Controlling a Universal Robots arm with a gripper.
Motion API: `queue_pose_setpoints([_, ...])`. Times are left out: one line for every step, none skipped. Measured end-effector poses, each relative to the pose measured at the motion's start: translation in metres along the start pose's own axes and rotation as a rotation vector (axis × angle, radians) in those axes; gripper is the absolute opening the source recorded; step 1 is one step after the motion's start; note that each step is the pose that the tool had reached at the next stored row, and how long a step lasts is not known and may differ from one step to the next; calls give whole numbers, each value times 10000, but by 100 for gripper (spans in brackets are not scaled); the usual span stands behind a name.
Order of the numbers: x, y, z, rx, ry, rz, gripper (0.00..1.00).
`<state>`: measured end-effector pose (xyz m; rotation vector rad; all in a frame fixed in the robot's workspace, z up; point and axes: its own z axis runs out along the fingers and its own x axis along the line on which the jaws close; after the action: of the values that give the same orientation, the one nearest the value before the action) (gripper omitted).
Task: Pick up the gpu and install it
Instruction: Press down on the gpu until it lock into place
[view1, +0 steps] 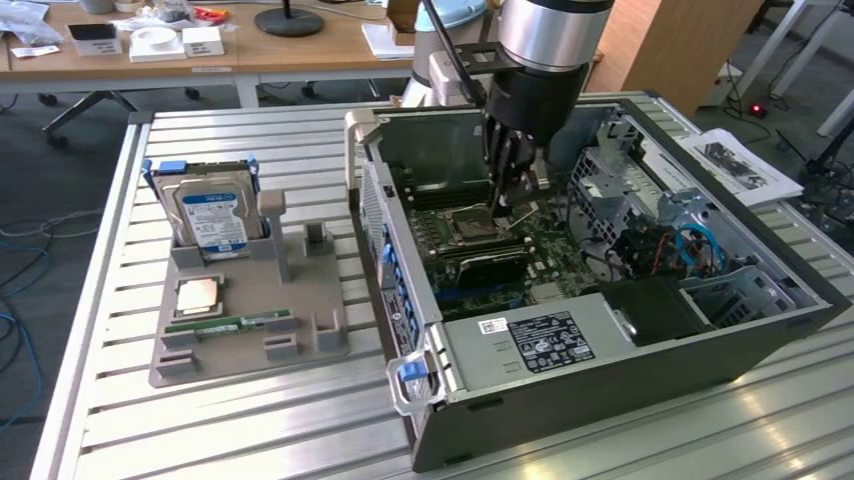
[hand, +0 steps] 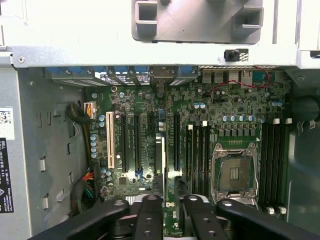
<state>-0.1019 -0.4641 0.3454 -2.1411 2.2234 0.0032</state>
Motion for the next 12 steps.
queue_pose_setpoints([0,0,0,0,0,0,20])
queue_pose_setpoints([0,0,0,0,0,0,15])
queue_pose_setpoints([0,0,0,0,1,0,11])
queue_pose_setpoints([0,0,0,0,0,0,11])
queue_pose_setpoints([0,0,0,0,0,0,11])
queue_pose_setpoints([0,0,0,0,0,0,11])
queue_pose_setpoints([0,0,0,0,0,0,11])
queue_pose_setpoints([0,0,0,0,0,0,11])
queue_pose_setpoints([0,0,0,0,0,0,11])
queue_pose_setpoints([0,0,0,0,0,0,11])
queue_pose_setpoints([0,0,0,0,0,0,11])
queue_pose_setpoints([0,0,0,0,0,0,11])
